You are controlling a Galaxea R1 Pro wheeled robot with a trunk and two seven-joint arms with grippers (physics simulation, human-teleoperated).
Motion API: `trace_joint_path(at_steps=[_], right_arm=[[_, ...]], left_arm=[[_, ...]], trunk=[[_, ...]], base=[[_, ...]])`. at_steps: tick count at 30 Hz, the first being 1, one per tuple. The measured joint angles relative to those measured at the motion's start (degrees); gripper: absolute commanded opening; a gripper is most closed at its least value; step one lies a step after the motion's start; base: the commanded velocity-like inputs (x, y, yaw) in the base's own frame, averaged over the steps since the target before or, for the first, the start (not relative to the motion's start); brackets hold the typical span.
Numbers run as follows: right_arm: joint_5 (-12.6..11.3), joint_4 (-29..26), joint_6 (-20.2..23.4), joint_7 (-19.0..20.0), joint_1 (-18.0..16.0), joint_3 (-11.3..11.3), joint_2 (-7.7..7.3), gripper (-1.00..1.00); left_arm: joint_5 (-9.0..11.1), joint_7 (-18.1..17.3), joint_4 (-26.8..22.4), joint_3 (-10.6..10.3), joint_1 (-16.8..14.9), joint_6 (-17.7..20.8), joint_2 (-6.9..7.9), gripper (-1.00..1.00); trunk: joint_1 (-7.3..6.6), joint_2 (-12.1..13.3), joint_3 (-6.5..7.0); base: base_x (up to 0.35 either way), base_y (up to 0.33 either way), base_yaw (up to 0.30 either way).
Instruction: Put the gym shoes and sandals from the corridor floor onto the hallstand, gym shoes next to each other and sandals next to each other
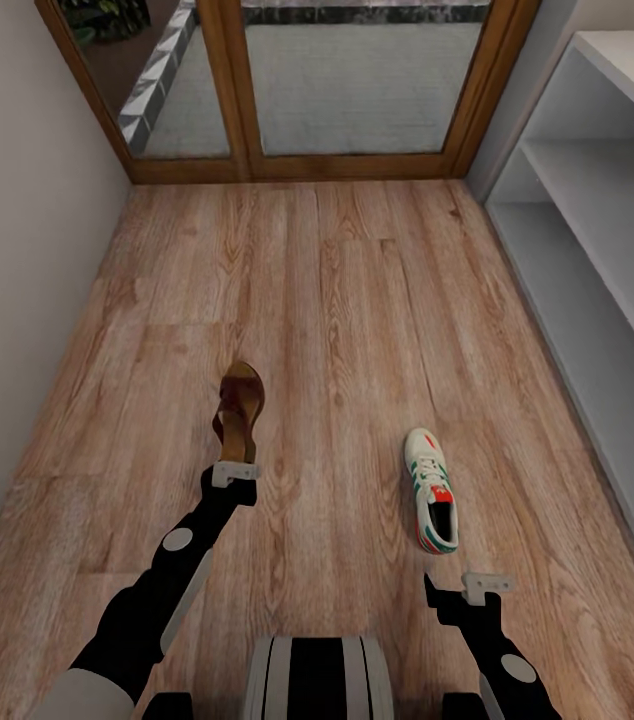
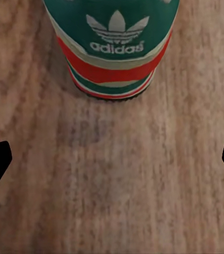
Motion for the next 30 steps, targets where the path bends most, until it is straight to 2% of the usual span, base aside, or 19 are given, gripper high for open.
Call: trace_joint_path(at_steps=[10, 21, 30], right_arm=[[0.00, -0.08, 0.00, 0.01, 0.00, -0.02, 0.00, 1.00], [0.00, -0.09, 0.00, 0.00, 0.00, -0.04, 0.00, 1.00], [0.00, -0.09, 0.00, 0.00, 0.00, -0.09, 0.00, 1.00]], left_arm=[[0.00, 0.01, 0.01, -0.01, 0.00, -0.02, 0.00, -1.00], [0.00, 0.01, -0.02, -0.01, 0.00, -0.02, 0.00, -1.00], [0.01, 0.01, 0.02, -0.04, 0.00, -0.02, 0.00, -1.00]], trunk=[[-0.01, 0.00, -0.07], [0.00, 0.00, -0.07], [0.23, -0.12, -2.32]], base=[[0.137, 0.031, 0.000], [0.016, 0.004, 0.000], [0.000, 0.000, 0.000]])
